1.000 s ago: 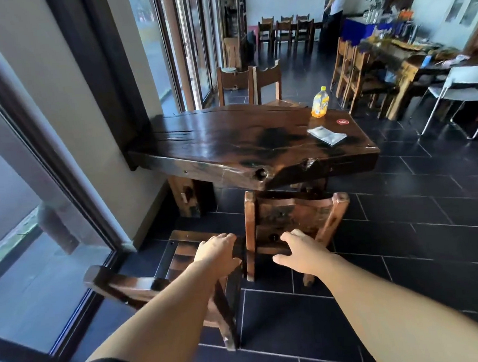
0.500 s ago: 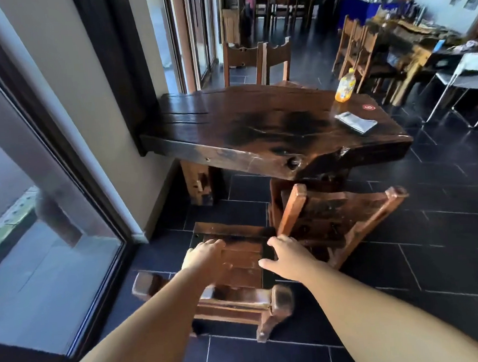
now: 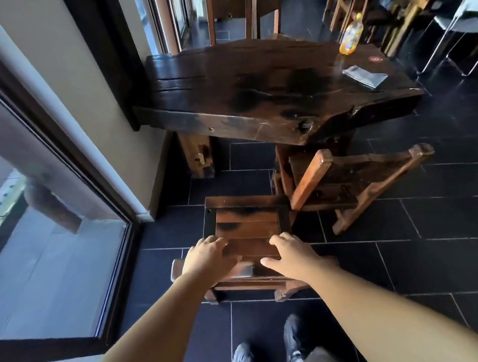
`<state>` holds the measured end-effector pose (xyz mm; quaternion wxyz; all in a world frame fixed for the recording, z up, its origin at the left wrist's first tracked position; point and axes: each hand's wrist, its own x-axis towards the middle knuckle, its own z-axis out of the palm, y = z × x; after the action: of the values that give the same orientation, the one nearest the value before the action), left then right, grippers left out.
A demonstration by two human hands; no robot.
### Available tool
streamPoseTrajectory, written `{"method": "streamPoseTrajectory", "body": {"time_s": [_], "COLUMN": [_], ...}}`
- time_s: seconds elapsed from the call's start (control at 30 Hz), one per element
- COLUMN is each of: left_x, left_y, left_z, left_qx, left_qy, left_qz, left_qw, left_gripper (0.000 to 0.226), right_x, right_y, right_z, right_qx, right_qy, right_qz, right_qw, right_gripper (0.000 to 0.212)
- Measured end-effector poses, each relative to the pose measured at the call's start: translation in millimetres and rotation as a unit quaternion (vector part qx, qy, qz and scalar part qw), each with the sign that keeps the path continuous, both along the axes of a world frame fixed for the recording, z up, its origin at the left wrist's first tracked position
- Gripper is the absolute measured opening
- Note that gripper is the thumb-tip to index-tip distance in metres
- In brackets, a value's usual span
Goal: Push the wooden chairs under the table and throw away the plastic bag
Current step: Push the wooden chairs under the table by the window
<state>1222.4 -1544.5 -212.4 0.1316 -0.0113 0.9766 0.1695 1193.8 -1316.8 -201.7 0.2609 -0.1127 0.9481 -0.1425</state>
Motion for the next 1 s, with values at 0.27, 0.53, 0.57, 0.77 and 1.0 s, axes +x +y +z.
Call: {"method": "streamPoseTrajectory", "body": {"time_s": [0.27, 0.53, 0.57, 0.77, 1.0], "left_x": [14, 24, 24, 21, 21], "left_y": [15, 10, 10, 12, 13], "left_z": [-41, -81, -83, -96, -104], "left_qx": [-0.040, -0.047, -0.043, -0.043, -0.058], "left_qy": [0.030, 0.054, 0.061, 0.072, 0.088], "left_qz": [-0.012, -0.024, -0.021, -0.009, -0.001], "left_qw": [0.999, 0.997, 0.997, 0.996, 0.994], "left_gripper": [0.092, 0.088, 0.088, 0.073, 0.072], "right_x": [19, 34, 34, 35, 32], "right_y": [8, 20, 20, 18, 19], "right_z": [-52, -104, -106, -116, -122], "right_qx": [0.068, 0.032, 0.030, 0.039, 0.046], "right_qy": [0.108, 0.235, 0.235, 0.239, 0.269], "right_qz": [0.021, -0.005, -0.009, -0.029, -0.035], "right_qw": [0.992, 0.972, 0.971, 0.970, 0.961], "right_gripper": [0.076, 0.067, 0.067, 0.064, 0.067]}}
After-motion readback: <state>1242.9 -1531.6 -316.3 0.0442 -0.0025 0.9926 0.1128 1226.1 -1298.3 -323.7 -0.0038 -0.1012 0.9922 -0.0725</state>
